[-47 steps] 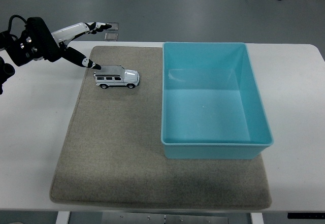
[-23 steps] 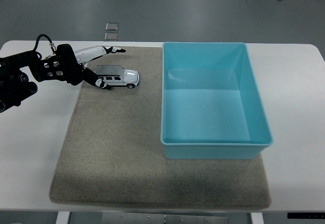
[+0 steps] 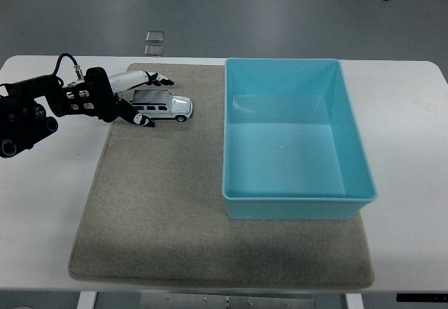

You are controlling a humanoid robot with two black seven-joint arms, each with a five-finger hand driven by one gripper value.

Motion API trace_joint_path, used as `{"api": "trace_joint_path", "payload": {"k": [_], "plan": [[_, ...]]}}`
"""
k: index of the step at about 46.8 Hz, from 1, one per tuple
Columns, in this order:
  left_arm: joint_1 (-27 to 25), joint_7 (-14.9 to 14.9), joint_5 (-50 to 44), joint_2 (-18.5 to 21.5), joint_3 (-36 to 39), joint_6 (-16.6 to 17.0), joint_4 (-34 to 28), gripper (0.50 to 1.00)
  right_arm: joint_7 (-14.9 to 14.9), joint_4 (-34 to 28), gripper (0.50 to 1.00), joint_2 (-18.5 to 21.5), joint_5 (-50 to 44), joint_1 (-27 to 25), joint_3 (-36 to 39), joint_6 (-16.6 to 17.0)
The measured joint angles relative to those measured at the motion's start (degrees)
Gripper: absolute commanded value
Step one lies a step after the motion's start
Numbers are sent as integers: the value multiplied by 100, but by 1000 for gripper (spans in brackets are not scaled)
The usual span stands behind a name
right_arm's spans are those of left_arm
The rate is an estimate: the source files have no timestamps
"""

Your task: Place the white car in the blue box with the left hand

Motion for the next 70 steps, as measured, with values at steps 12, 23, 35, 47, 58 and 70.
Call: {"api": "trace_joint_path", "payload": {"k": [12,23,35,47,58,70], "plan": [[-13,0,224,9,4,-5,2,500,0,0,936,0,0,0,0,0],[-194,0,249,65,-3,-41,-73,500,0,0,936,0,0,1,0,0],[-934,-30,92,368,-4,-790,176,500,0,0,936,0,0,-1,0,1],[-1590,-73,149,474,-69,-1361,-472,500,2,0,936,0,0,1,0,1],[-2225,-56,181,427,-88,-1621,-1433,500,1,0,936,0,0,1,0,0],[-2384,15,238,-436,-13,-1606,-1475,500,2,0,936,0,0,3,0,1]]}}
